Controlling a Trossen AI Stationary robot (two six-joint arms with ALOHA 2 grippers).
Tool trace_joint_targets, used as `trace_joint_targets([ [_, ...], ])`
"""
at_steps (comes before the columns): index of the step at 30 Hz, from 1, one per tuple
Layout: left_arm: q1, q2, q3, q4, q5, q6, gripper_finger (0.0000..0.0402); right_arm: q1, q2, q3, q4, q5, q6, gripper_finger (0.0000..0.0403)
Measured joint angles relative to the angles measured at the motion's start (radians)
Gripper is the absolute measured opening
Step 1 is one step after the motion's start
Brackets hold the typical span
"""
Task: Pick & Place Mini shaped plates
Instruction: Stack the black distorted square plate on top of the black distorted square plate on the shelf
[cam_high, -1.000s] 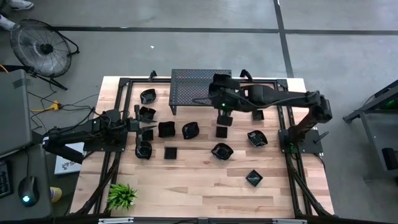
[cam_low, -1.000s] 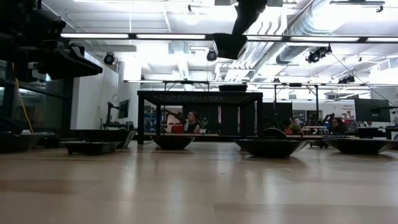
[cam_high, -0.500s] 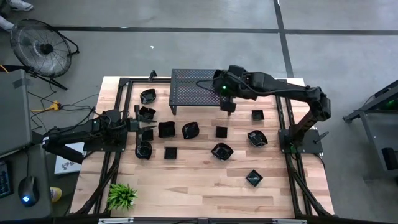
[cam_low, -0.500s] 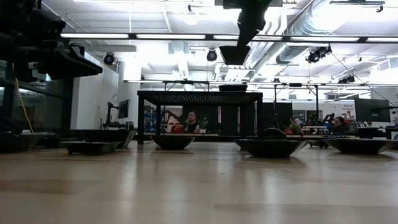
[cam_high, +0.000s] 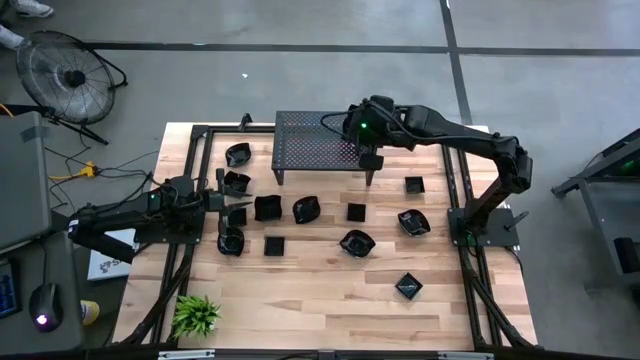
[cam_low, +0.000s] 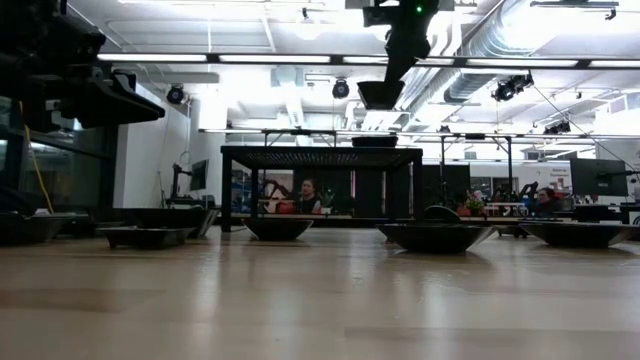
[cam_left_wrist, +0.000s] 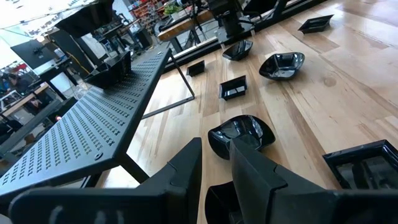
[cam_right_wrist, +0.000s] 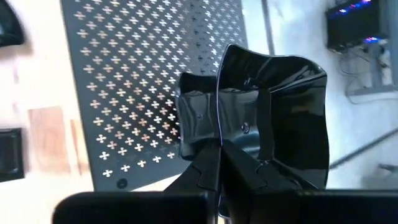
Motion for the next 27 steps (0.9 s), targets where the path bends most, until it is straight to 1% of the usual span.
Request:
trace_joint_targets([
  [3,0.0,0.0,0.0,0.0,0.0,0.0,0.008,-0.015,0.0,0.0,0.008,-0.052,-0.022,0.0008],
  [10,0.0,0.0,0.0,0.0,0.0,0.0,0.008,-0.041,0.0,0.0,0.025,-0.109,-0.037,0.0002],
  [13,0.0,0.0,0.0,0.0,0.0,0.0,0.008,-0.056,0.0,0.0,0.025,-0.17,-0.041,0.0006],
  [15,0.0,0.0,0.0,0.0,0.0,0.0,0.008,-0.063,0.0,0.0,0.025,-0.192,-0.041,0.0008],
  [20,0.0,0.0,0.0,0.0,0.0,0.0,0.008,-0.076,0.0,0.0,0.024,-0.274,-0.066,0.0003],
  [27,0.0,0.0,0.0,0.0,0.0,0.0,0.008,-0.077,0.001,0.0,0.024,-0.268,-0.066,0.0008],
])
